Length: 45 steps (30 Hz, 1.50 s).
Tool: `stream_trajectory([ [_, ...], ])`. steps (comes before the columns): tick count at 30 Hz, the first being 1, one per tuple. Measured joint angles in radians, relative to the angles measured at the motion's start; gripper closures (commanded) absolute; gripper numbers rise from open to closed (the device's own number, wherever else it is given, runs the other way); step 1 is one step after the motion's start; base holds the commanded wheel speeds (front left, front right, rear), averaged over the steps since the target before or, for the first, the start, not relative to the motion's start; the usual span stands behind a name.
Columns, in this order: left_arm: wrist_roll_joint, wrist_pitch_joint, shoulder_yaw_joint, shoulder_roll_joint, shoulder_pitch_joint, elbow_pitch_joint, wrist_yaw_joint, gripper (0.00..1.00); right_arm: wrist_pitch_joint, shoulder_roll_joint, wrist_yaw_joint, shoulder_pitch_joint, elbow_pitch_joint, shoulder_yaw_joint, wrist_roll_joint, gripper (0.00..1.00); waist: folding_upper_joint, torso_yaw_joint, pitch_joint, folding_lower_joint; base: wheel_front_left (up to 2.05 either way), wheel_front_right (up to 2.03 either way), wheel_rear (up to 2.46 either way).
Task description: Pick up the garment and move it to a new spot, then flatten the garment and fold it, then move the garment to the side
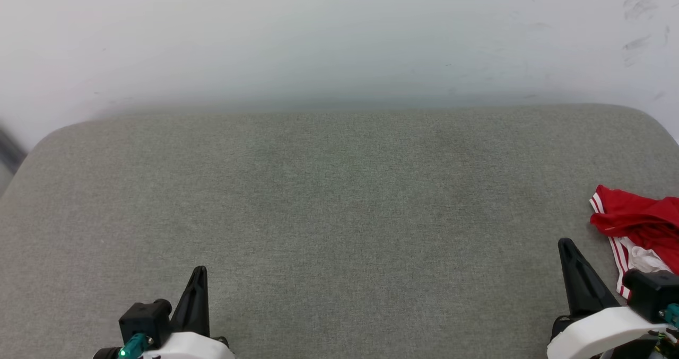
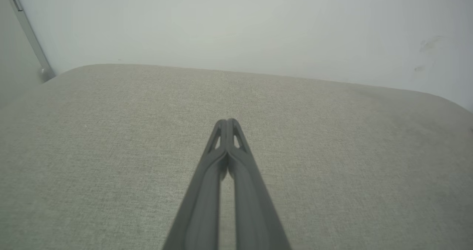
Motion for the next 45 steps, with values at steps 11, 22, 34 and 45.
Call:
stream_trajectory([
  [11, -0.191, 0.057, 0.076, -0.047, -0.008, 0.024, -0.071, 1.00, 0.008, 0.000, 0.000, -0.013, 0.058, -0.006, 0.253, 1.00, 0.0000, 0.003, 0.002, 0.0000, 0.00, 0.00, 0.00],
  [22, -0.332, 0.098, 0.133, -0.080, -0.025, 0.047, -0.122, 1.00, 0.016, 0.000, 0.000, -0.044, 0.100, -0.011, 0.440, 1.00, 0.0000, 0.005, 0.004, 0.0001, 0.00, 0.00, 0.00],
  [34, -0.464, 0.139, 0.192, -0.113, -0.044, 0.060, -0.170, 1.00, 0.022, 0.000, 0.000, -0.072, 0.139, -0.016, 0.619, 1.00, 0.0000, 0.008, 0.006, 0.0001, 0.00, 0.00, 0.00],
  [45, -0.571, 0.173, 0.239, -0.144, -0.052, 0.072, -0.210, 1.00, 0.027, 0.000, 0.000, -0.093, 0.173, -0.021, 0.763, 1.00, 0.0000, 0.010, 0.007, 0.0001, 0.00, 0.00, 0.00],
])
